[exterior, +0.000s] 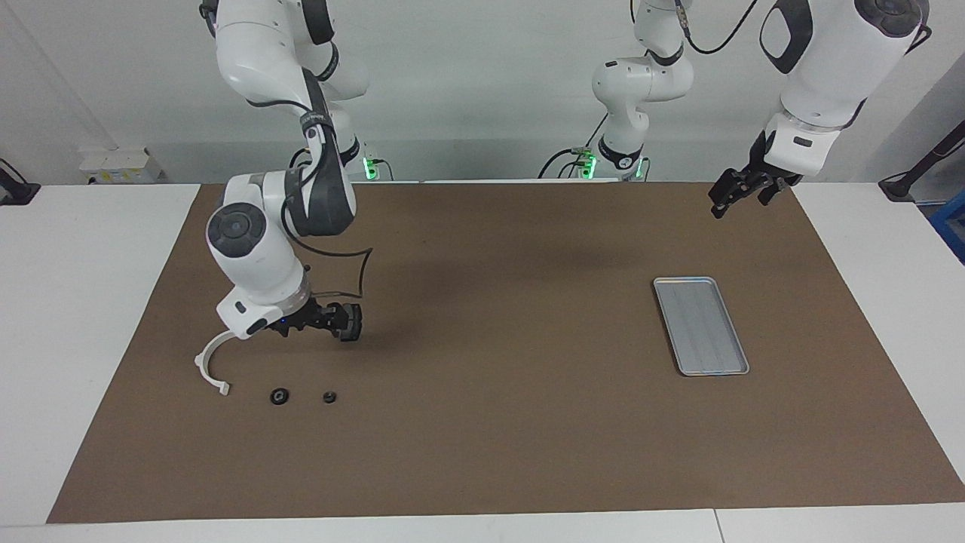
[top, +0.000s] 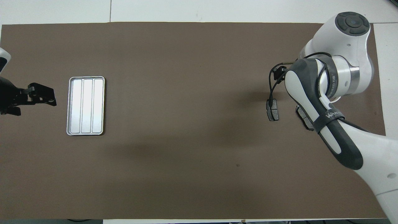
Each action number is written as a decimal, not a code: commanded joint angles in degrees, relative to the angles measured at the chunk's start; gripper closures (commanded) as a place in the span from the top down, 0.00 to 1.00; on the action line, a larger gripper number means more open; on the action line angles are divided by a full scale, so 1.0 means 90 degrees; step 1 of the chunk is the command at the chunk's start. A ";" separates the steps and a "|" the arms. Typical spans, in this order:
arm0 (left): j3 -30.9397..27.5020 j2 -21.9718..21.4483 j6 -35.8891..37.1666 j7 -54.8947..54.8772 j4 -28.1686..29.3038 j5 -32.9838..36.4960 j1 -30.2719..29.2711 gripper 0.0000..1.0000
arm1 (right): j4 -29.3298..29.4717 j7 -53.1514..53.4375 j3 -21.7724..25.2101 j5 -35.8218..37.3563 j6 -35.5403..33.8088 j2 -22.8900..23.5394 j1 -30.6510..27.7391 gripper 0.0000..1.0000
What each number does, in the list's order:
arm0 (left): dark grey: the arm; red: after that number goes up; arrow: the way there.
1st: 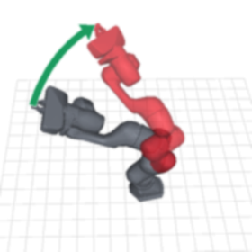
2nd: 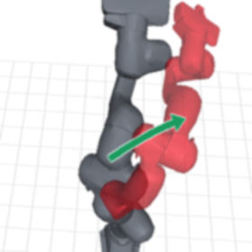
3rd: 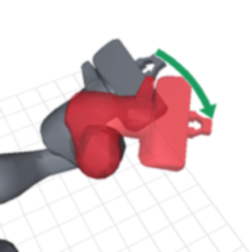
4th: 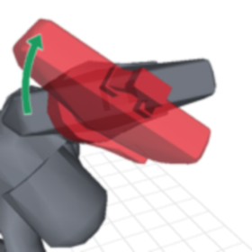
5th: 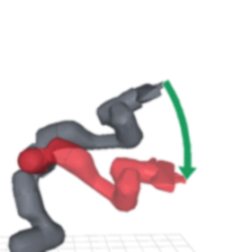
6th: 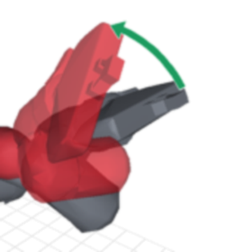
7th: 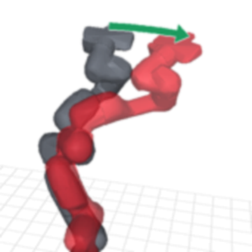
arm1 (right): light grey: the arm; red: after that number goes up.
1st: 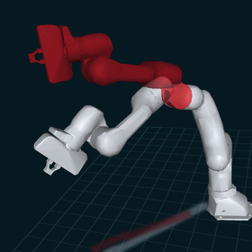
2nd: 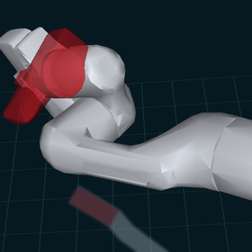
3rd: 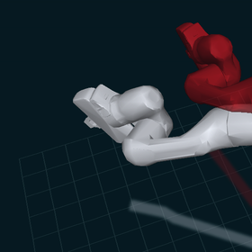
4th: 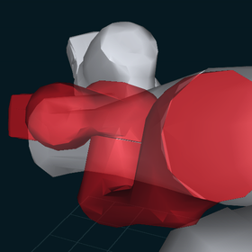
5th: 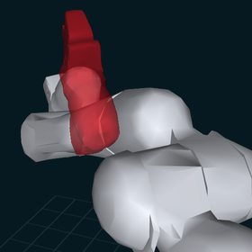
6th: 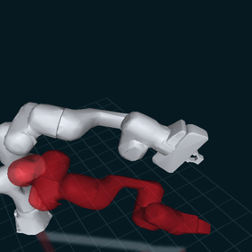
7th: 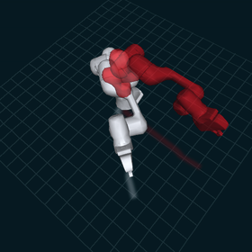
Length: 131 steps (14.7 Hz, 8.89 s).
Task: Pick bearing gear from pile to tray
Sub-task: 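Reach the right gripper down and grasp the nearer small black ring, then carry the ring toward the table center and release it with the right gripper, then reach the left gripper to the ring while the right gripper withdraws, then close the left gripper on the black ring and lift it, then lower the ring into the silver tray and open the left gripper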
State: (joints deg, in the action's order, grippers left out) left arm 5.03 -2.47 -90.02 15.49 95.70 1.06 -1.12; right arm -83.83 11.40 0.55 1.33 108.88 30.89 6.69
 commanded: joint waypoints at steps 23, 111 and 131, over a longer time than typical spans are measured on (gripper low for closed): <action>0.0027 -0.0136 0.0090 -0.0022 0.0080 0.0009 -0.0032 1.00 | 0.0828 0.1223 -0.0012 0.0048 0.1037 0.1373 -0.0021 0.84; 0.0056 0.2510 -0.4578 0.4900 0.1867 0.0156 0.3054 0.34 | -0.0529 -0.1501 -0.0402 0.0360 0.2395 0.0611 -0.1164 0.99; 0.0056 0.0831 -0.4108 -0.1213 0.3515 -0.0137 -0.0588 0.00 | -0.0734 -0.1628 -0.0412 0.0312 0.2483 0.0553 -0.1212 0.00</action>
State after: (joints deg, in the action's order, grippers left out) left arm 4.87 9.24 -122.57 5.06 120.69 0.82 -6.32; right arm -89.47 -1.95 -2.83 3.73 131.41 36.05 -3.39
